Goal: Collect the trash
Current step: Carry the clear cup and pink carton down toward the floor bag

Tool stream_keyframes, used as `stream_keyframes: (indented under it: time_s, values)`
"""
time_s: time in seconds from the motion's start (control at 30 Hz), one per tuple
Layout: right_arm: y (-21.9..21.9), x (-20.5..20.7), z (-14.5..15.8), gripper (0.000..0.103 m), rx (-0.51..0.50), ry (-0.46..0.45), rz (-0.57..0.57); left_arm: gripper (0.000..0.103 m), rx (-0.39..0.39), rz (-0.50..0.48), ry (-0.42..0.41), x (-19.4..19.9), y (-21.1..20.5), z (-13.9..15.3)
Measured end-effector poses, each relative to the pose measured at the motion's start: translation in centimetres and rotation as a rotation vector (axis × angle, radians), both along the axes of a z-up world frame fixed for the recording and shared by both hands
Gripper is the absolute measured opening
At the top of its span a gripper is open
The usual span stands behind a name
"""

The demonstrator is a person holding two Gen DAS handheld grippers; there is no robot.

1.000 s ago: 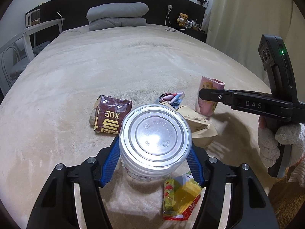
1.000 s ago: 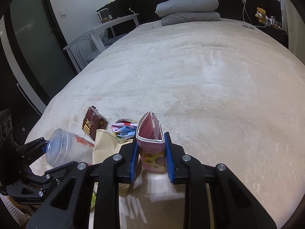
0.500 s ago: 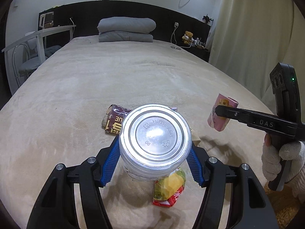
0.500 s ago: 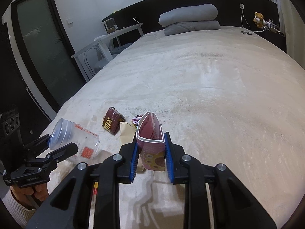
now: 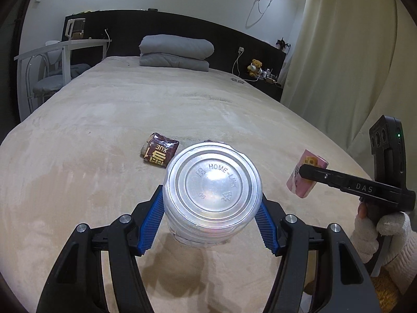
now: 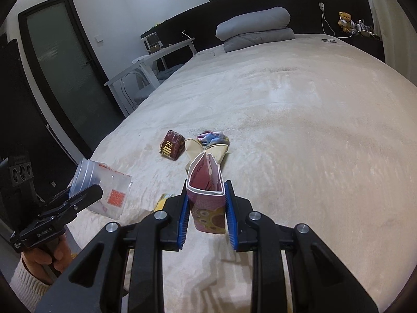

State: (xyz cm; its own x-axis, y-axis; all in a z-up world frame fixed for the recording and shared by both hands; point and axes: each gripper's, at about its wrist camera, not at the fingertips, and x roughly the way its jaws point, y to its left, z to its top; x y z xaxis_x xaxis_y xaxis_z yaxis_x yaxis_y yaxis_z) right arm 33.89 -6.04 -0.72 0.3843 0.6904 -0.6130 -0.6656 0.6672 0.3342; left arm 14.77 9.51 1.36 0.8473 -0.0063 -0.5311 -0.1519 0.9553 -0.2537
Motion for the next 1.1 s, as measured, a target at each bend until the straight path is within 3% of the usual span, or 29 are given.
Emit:
stream_keyframes:
  time_s: [0.63, 1.1]
  values:
    - [-6.3, -9.7, -0.6, 0.026, 0.051, 0.008, 0.000, 0.063, -0.045, -0.022, -0.069, -8.5, -5.2, -0.7]
    - [-8.4, -15.2, -2.3, 0.026, 0.030, 0.034, 0.043, 0.063, -0.069, -0.060, -0.054, -12.7, -9.2, -2.0]
